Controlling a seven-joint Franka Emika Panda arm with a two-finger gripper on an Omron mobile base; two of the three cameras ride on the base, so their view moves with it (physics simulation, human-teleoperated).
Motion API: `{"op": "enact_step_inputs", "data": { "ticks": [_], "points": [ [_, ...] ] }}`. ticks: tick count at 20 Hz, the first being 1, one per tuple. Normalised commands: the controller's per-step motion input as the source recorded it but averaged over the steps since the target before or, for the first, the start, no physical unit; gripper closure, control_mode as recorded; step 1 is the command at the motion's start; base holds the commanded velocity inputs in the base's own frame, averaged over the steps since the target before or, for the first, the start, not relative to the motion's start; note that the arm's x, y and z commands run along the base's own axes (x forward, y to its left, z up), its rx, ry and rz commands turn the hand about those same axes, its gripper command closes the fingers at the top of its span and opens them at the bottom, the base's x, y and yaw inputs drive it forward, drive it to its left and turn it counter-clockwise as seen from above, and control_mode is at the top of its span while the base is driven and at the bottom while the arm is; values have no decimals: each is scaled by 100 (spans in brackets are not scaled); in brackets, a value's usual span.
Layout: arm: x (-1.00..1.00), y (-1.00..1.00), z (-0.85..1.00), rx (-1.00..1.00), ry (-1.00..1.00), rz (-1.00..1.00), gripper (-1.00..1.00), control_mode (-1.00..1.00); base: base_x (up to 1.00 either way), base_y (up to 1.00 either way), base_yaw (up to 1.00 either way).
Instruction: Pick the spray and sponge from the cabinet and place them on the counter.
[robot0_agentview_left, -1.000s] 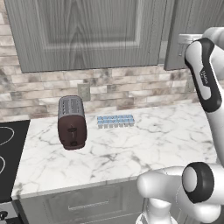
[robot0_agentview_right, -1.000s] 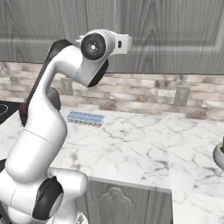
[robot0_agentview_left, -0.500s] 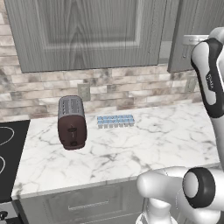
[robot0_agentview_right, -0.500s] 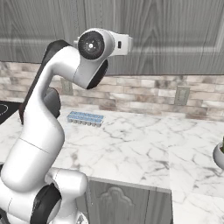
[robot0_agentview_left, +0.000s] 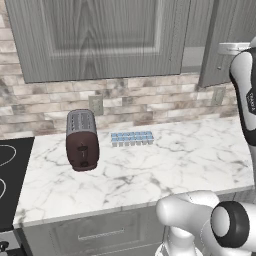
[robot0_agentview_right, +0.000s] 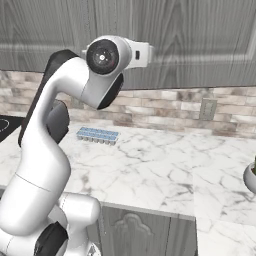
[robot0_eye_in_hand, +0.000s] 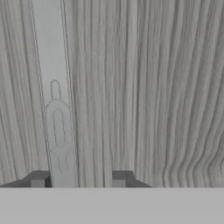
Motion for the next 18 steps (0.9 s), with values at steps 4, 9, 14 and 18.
{"op": "enact_step_inputs", "data": {
  "ticks": [4, 9, 14, 18],
  "points": [
    [-47, -100, 0, 0, 0, 0, 100, -100, 0, 0, 0],
    [-31, -100, 0, 0, 2, 0, 100, -100, 0, 0, 0],
    [-27, -99, 0, 0, 5, 0, 100, -100, 0, 0, 0],
    [-37, -100, 0, 0, 2, 0, 100, -100, 0, 0, 0]
  ]
}}
